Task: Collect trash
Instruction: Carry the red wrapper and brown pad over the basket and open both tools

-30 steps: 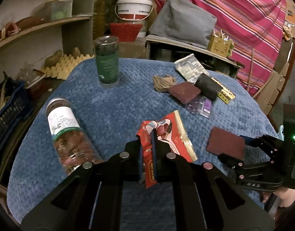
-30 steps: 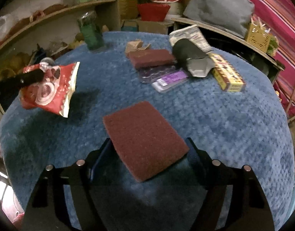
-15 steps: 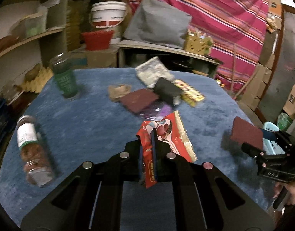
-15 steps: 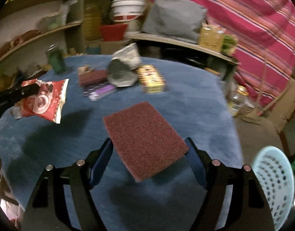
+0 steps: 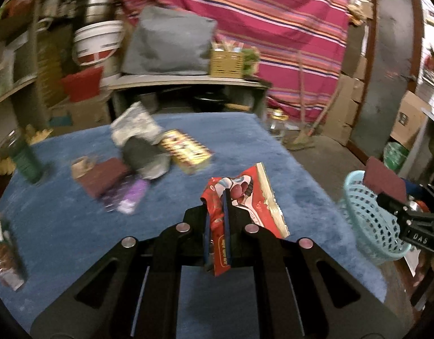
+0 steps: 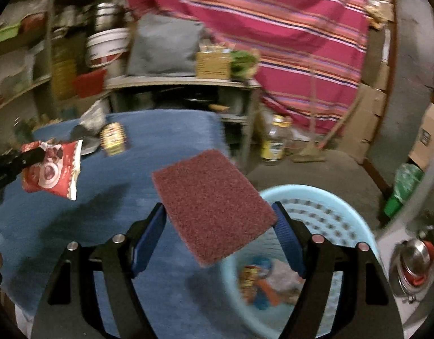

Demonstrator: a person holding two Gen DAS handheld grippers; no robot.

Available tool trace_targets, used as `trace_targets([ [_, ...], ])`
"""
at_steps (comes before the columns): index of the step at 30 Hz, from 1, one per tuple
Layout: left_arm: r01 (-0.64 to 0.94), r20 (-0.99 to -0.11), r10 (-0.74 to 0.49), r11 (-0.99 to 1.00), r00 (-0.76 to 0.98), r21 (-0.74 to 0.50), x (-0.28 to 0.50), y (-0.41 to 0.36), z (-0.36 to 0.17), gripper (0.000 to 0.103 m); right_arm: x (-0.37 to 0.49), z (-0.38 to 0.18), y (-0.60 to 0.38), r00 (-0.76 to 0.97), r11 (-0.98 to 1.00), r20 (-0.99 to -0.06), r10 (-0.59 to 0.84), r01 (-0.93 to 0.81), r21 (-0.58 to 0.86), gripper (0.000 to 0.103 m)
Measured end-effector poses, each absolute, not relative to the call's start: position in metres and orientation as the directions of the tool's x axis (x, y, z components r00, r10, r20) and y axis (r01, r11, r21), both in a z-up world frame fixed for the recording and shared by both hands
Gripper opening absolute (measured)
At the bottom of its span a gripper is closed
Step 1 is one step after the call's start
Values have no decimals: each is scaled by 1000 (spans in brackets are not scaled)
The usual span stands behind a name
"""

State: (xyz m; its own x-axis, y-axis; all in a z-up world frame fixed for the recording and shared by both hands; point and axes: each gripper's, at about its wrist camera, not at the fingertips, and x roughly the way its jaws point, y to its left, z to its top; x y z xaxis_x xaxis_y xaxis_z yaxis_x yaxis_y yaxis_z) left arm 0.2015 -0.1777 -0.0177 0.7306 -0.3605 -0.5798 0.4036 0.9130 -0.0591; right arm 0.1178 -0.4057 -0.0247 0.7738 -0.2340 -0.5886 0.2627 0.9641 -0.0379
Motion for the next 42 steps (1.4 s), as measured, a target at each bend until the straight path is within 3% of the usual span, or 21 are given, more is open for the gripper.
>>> trace_targets([
  [15,630,-605,-514,776,607,-27,172,-353,-29,6,65,-39,-529,679,866,-616,-399,500,-10,75],
  [29,703,-649,-565,708,510,-65,159,-422,-48,8,60,-43,-554,663,852,-627,-409,524,-2,75],
  [30,707,-649,-569,704,504,-69,158,-424,-48,10,61,-44,-554,663,851,-627,-410,525,-2,75],
  [34,691,-630,-571,719,527,-73,156,-420,-43,55,61,-45,-554,661,851,-628,-411,526,-3,75],
  [36,683,-620,-567,727,542,-69,157,-416,-39,58,61,-45,-554,661,850,-629,-410,526,-1,75],
  [42,635,-600,-538,770,592,-63,163,-394,-27,80,64,-49,-550,660,855,-632,-407,518,-9,75],
])
